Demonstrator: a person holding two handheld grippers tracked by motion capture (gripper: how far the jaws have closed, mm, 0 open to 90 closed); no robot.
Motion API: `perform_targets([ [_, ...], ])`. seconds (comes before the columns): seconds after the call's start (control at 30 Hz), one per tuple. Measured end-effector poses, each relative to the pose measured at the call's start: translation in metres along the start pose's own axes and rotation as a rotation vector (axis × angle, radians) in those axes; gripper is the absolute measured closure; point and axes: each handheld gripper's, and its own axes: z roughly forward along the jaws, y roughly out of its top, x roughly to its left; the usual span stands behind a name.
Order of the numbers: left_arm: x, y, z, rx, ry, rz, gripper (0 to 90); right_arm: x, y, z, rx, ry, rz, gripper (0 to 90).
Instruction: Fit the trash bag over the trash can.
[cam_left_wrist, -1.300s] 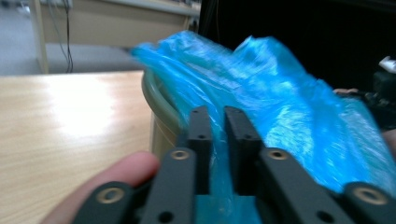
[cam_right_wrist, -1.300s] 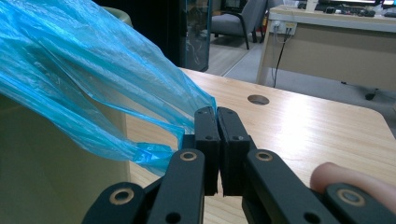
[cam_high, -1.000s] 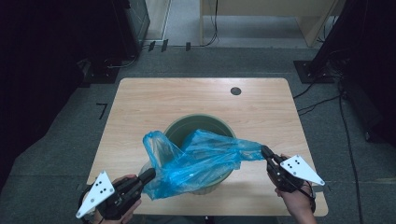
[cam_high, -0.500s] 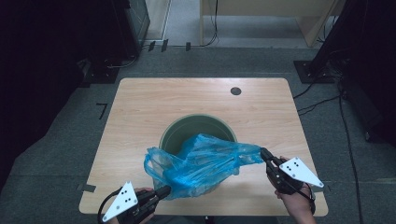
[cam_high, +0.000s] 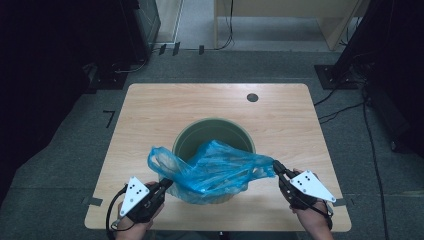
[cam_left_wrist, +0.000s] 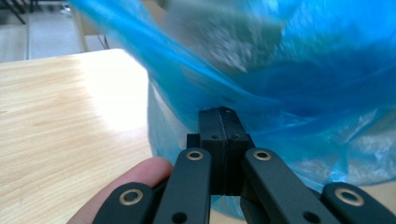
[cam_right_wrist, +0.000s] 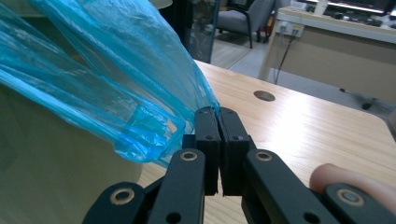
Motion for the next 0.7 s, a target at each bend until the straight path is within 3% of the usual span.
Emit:
perform_targets([
  [0.07,-0.001,0.001,0.002,-0.007,0.026,0.004,90.0,-0.001,-0.002,0.002,0.010,-0.011,0.012,90.0],
  [0.23,-0.004,-0.003,0.009,-0.005,0.026,0.001,90.0,-0.001,-0.008,0.007,0.042,-0.023,0.010,90.0],
  [0.33,-0.004,-0.005,0.003,-0.054,-0.010,0.012,90.0,0.000,-0.009,0.008,0.051,-0.027,0.002,90.0],
  [0.47,0.002,-0.009,-0.007,-0.093,-0.059,0.022,90.0,-0.006,-0.008,0.004,0.023,-0.010,0.016,90.0],
  [0.57,0.013,-0.019,-0.026,-0.188,-0.205,0.012,90.0,-0.022,-0.007,-0.006,-0.047,0.038,0.066,90.0],
  [0.63,0.015,-0.023,-0.034,-0.210,-0.282,0.029,89.4,-0.031,-0.007,-0.011,-0.076,0.071,0.078,90.0],
  [0.7,0.016,-0.027,-0.038,-0.205,-0.325,0.057,89.2,-0.036,-0.009,-0.014,-0.092,0.104,0.072,89.7],
])
